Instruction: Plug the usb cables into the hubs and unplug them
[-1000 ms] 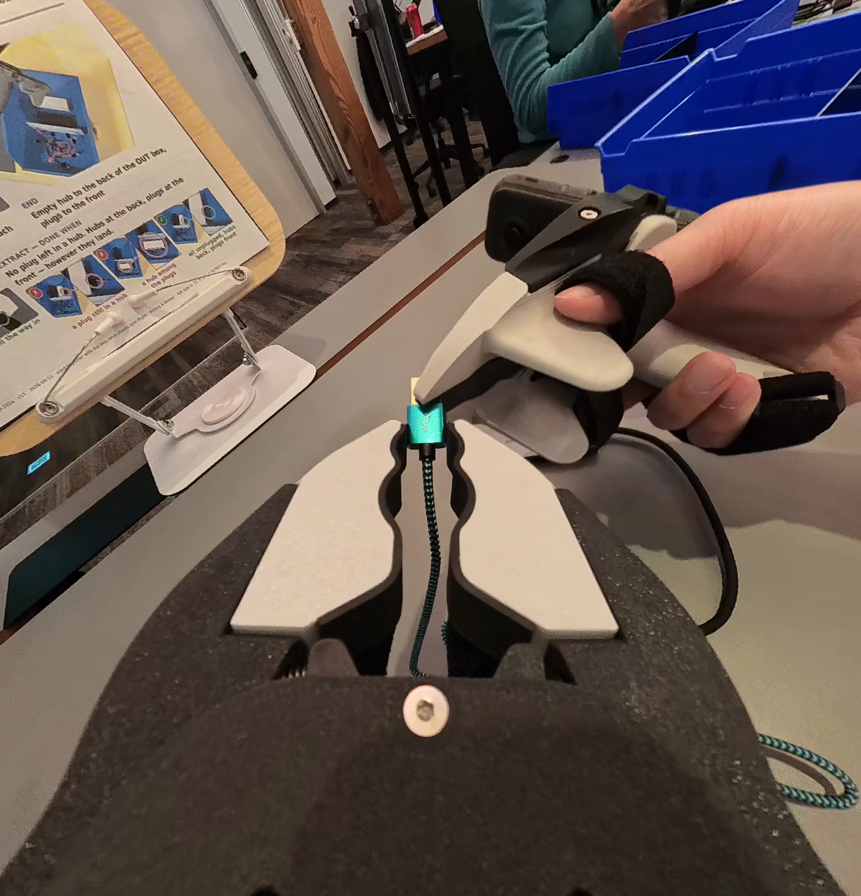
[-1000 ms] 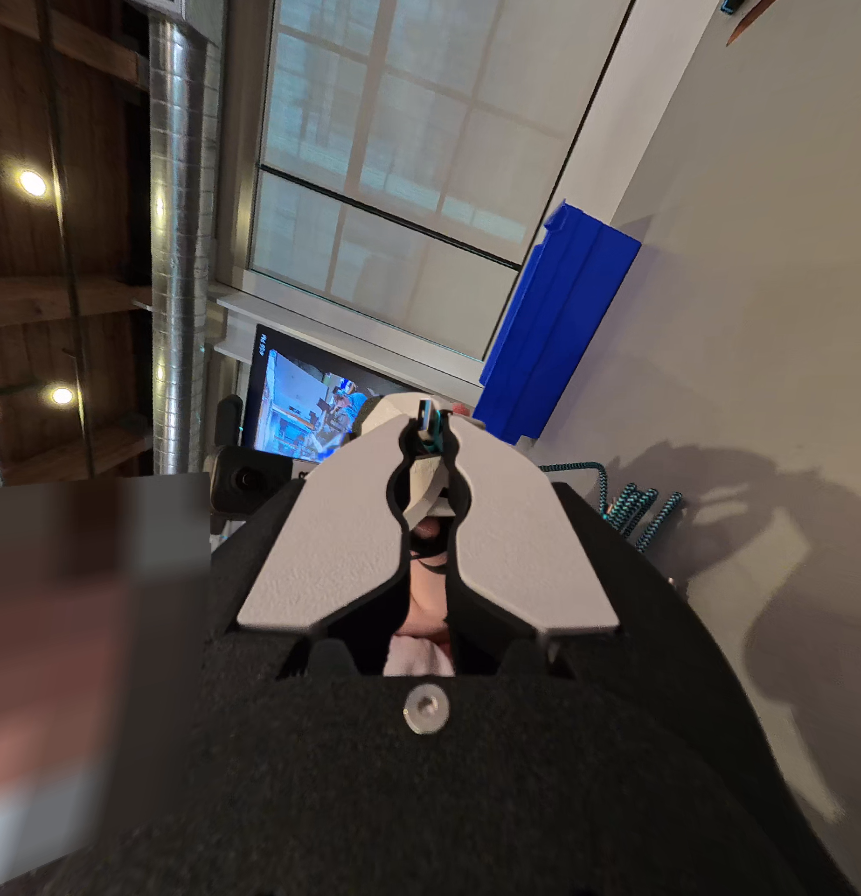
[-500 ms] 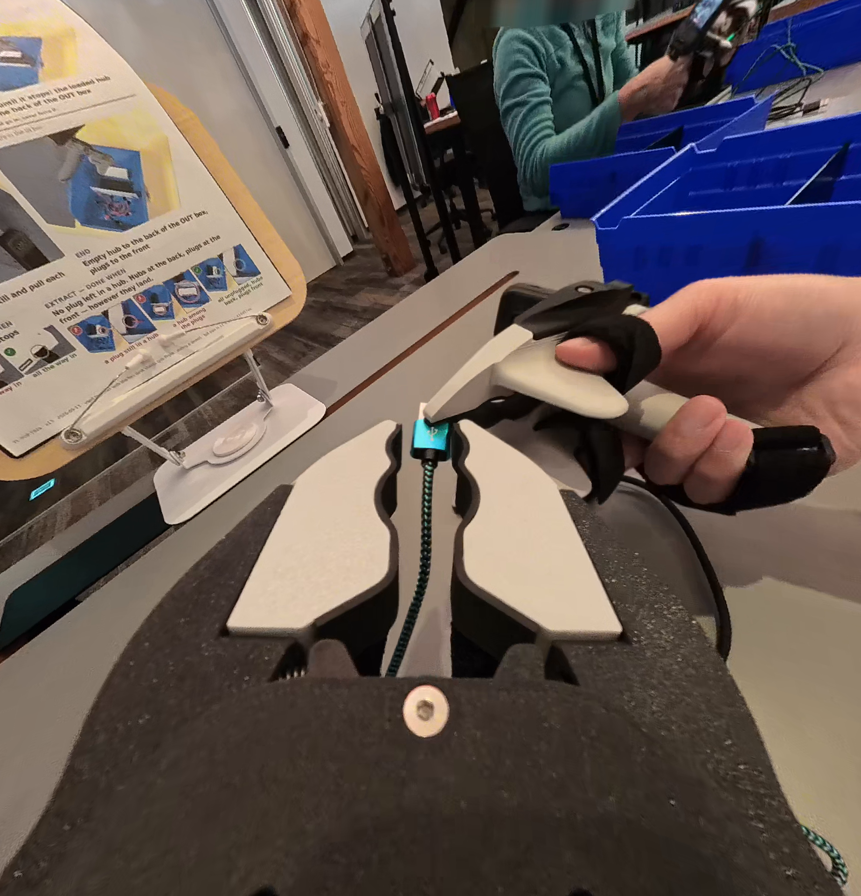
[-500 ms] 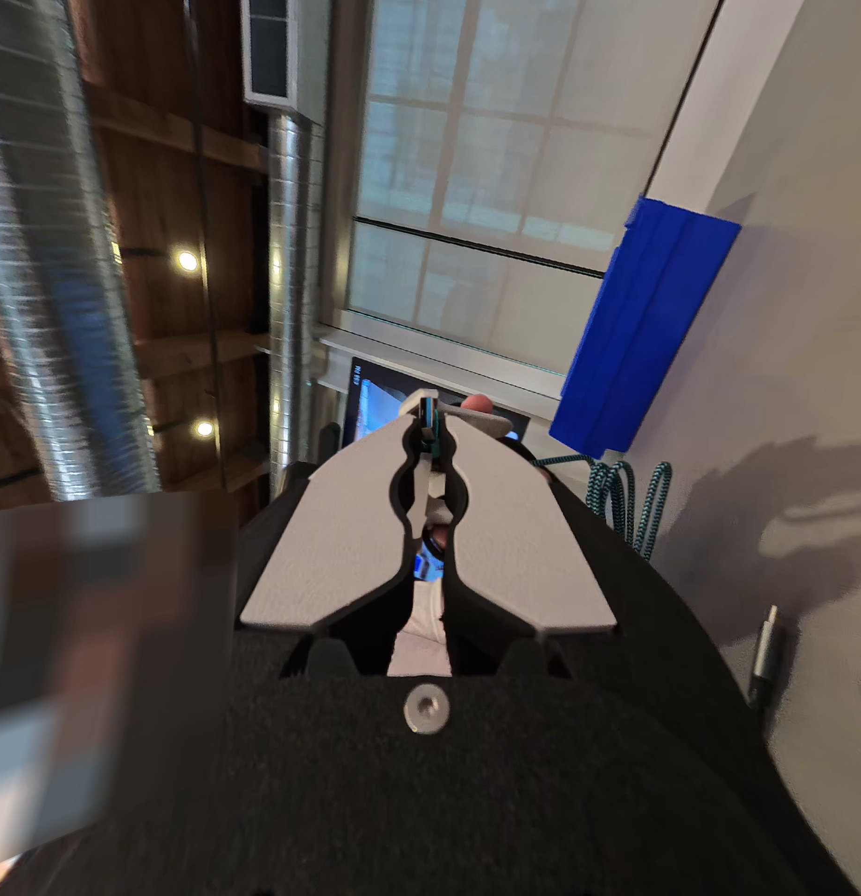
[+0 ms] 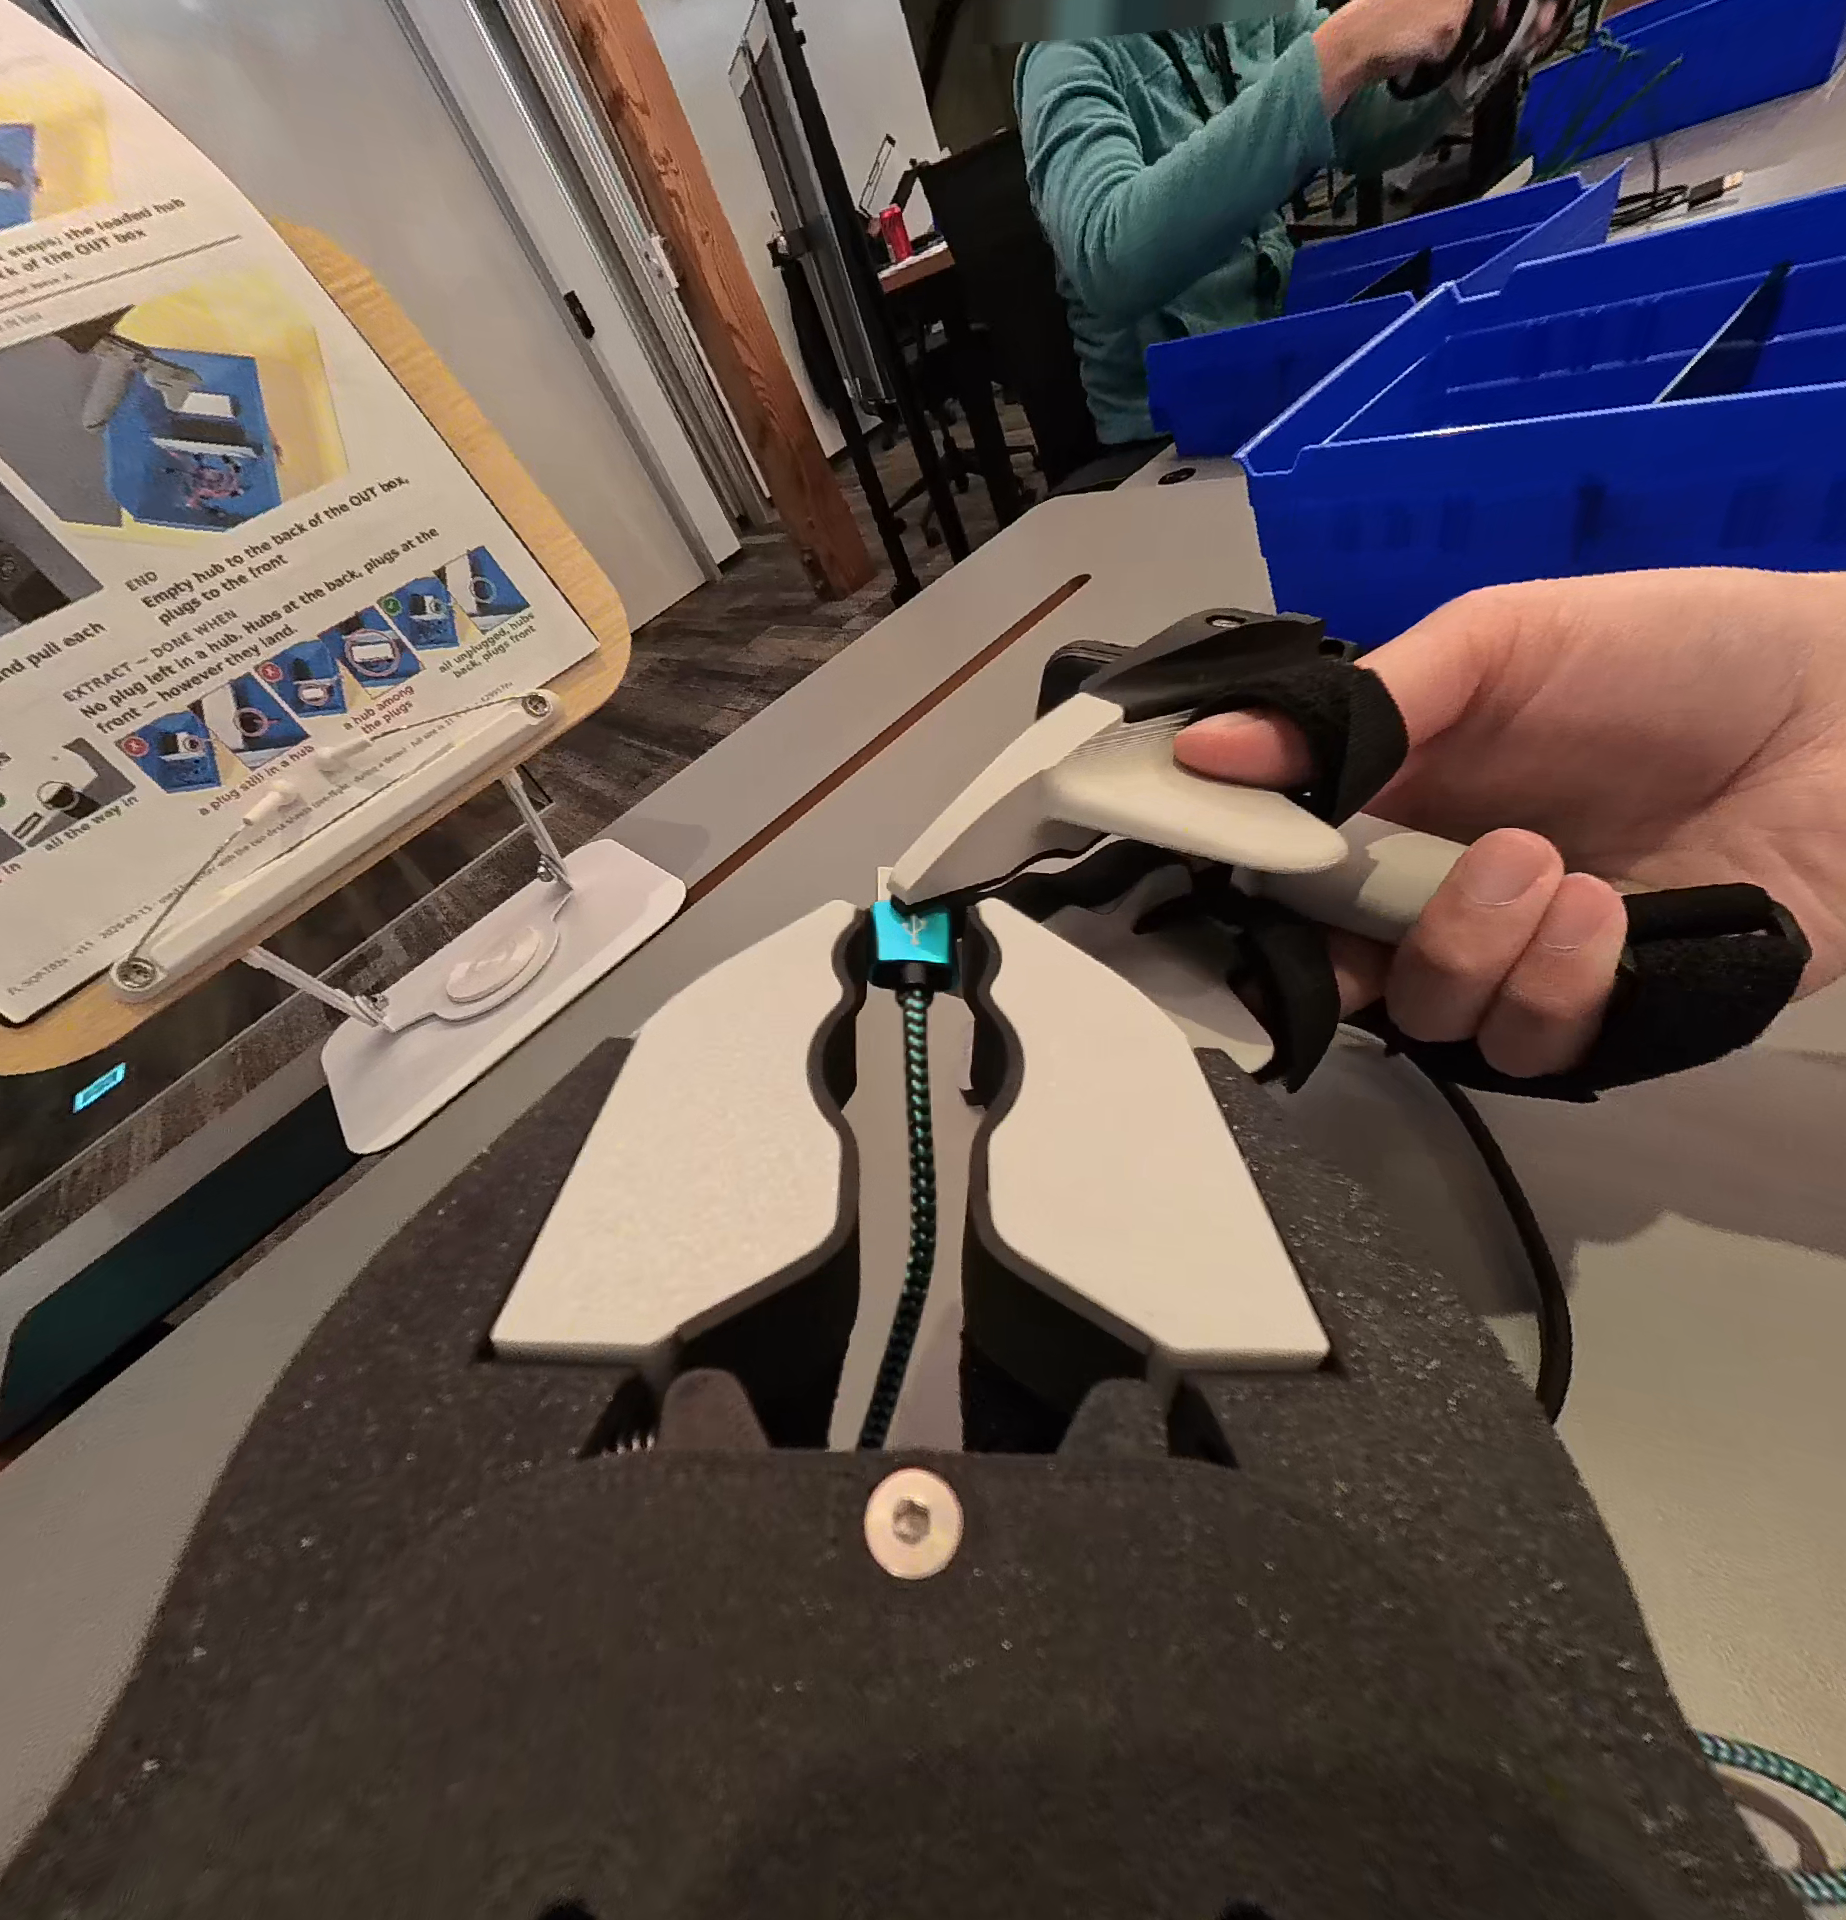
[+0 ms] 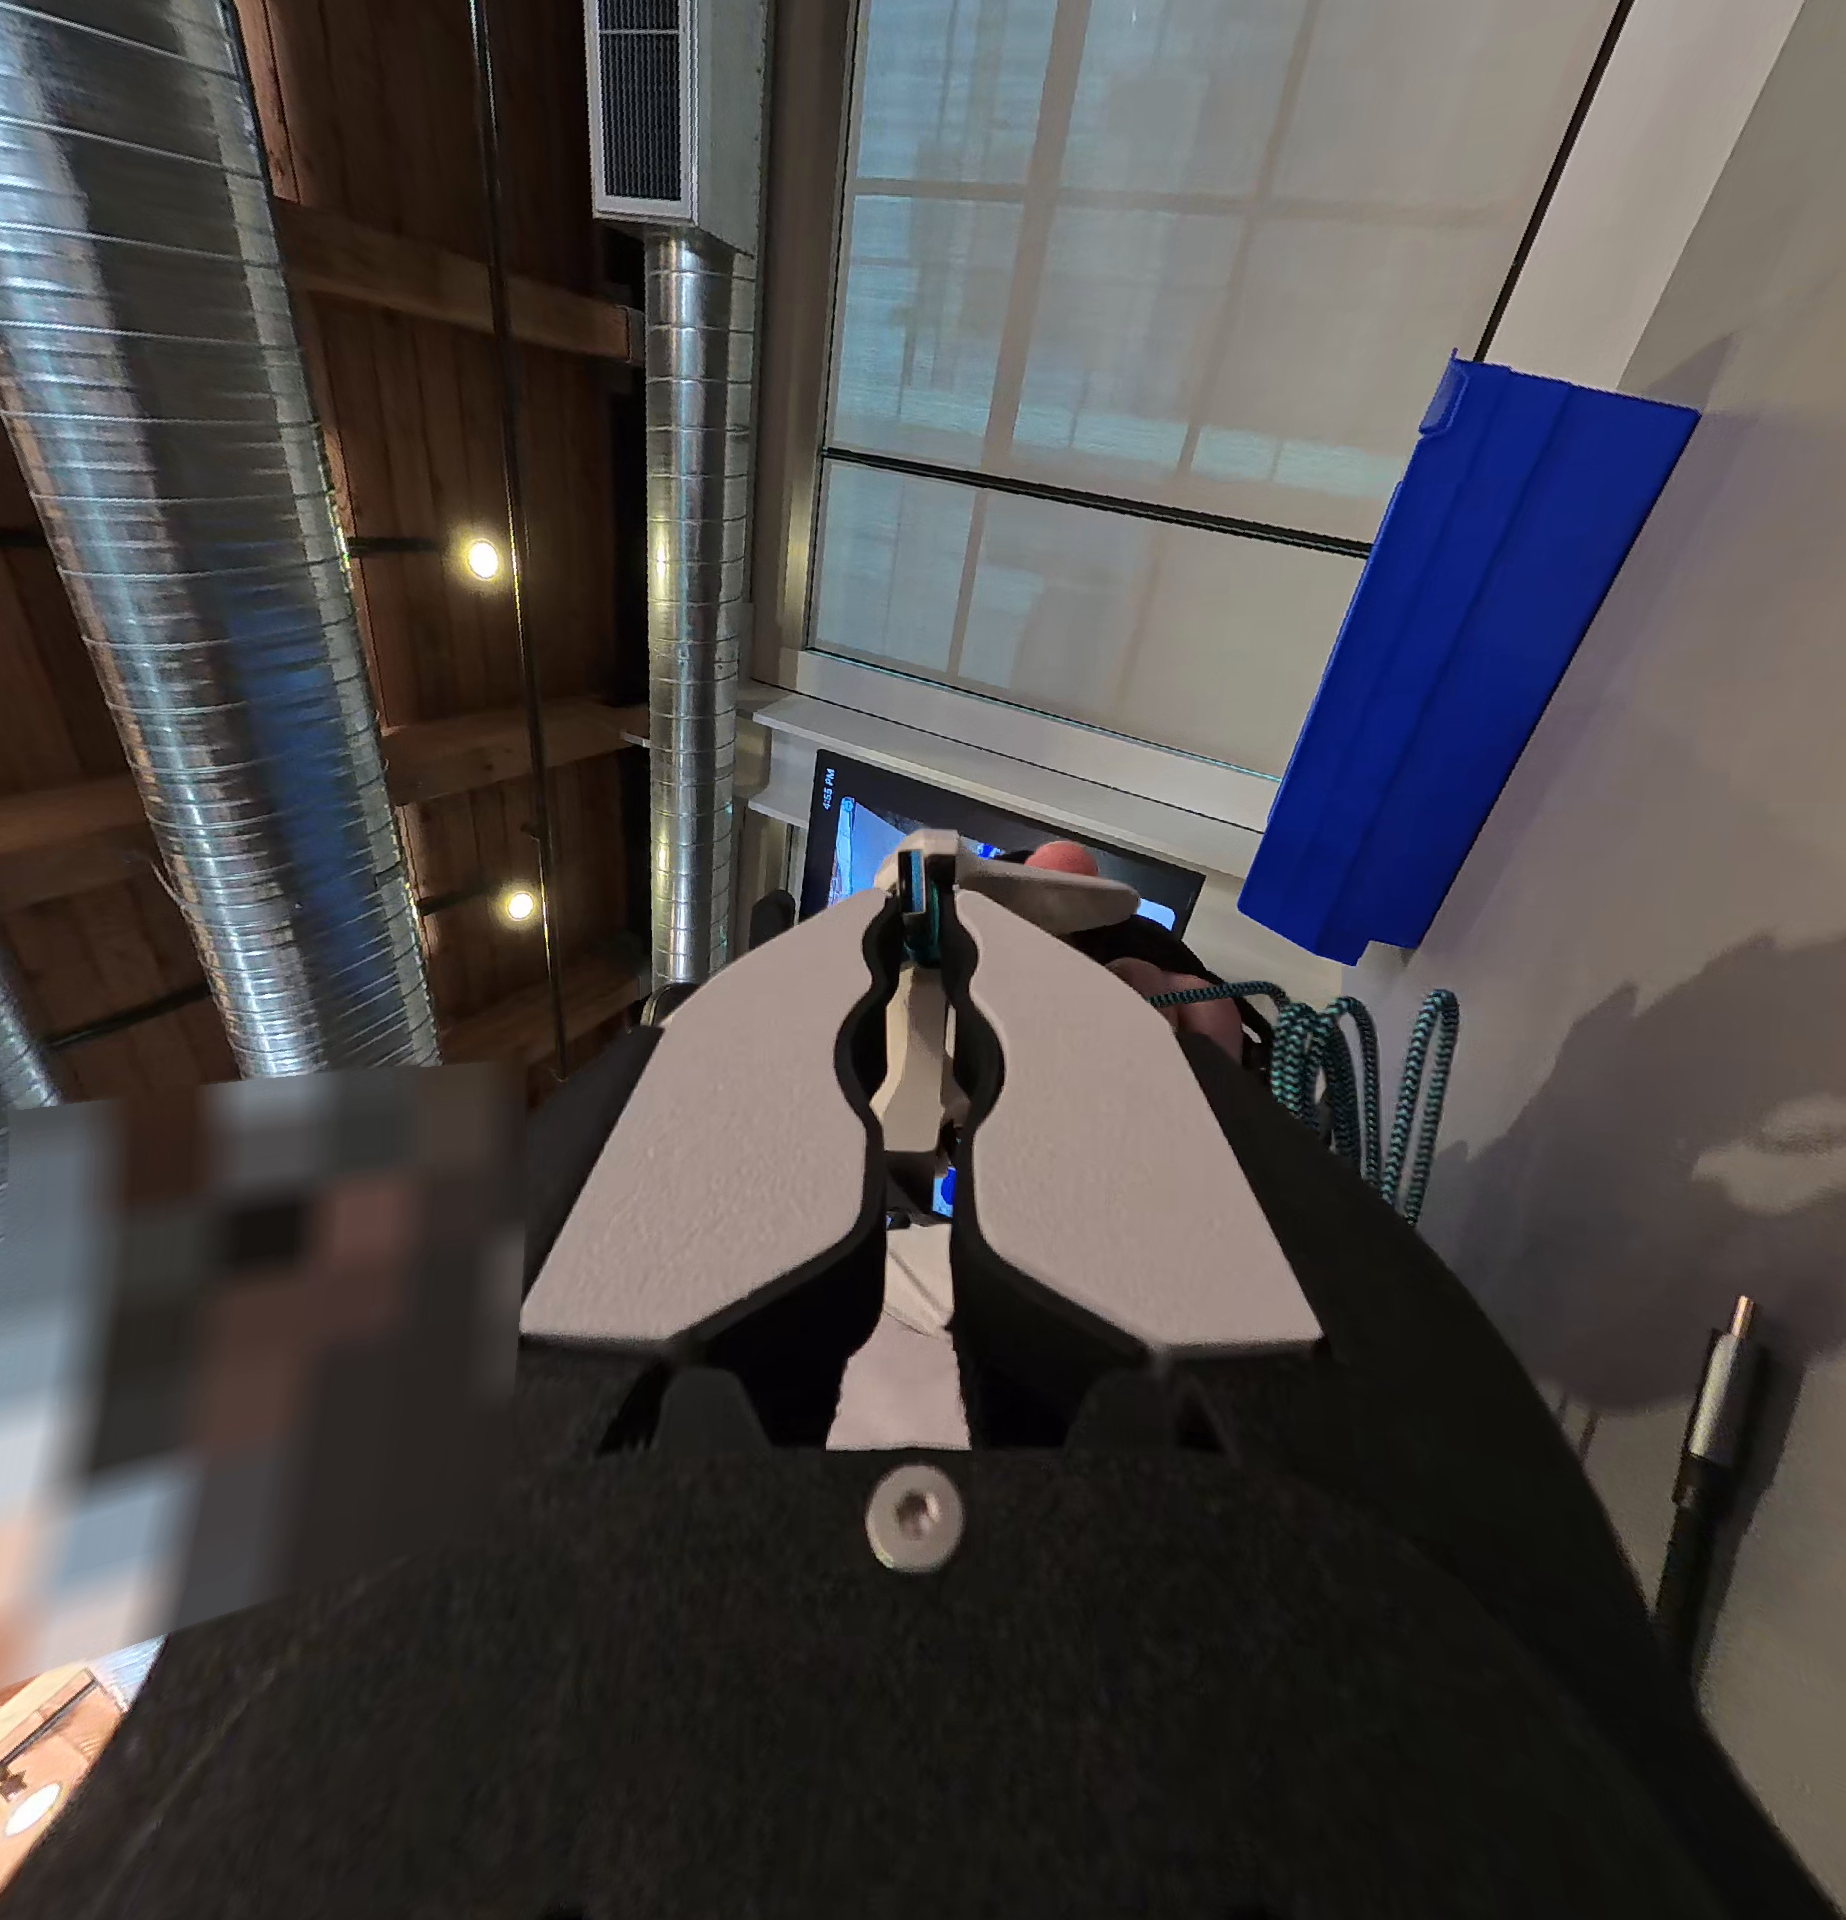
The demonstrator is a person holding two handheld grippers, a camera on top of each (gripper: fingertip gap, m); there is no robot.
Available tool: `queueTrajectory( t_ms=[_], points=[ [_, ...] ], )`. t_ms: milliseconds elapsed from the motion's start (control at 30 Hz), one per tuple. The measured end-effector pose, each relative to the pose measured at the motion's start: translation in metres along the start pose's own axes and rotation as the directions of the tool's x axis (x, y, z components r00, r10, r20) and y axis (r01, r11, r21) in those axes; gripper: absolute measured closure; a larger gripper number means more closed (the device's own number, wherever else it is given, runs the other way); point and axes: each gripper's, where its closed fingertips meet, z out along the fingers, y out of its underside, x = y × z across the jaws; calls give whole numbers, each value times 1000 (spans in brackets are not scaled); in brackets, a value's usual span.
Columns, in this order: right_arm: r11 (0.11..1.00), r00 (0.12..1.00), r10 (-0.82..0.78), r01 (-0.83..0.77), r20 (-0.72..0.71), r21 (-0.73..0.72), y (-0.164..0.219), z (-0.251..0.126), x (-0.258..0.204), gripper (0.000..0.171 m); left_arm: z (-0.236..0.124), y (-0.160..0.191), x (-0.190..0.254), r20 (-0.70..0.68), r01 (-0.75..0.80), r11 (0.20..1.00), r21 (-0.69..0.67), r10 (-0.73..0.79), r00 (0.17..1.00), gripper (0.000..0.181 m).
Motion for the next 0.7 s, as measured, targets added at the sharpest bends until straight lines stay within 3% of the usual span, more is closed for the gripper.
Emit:
queueTrajectory(
  t_ms=[300,533,700],
  points=[
    [999,998,-49,50,-44,21,-10,-6,3,164,2,7,-4,9,0,998,-62,0,1000,166],
    [948,887,-308,317,-344,-31,-27,-30,22,163,6,19,-17,55,29,981,-190,-19,998,166],
    [932,861,-358,352,-361,-85,-20,-18,19,151,10,24,-11,50,12,977,-211,-2,999,166]
  ],
)
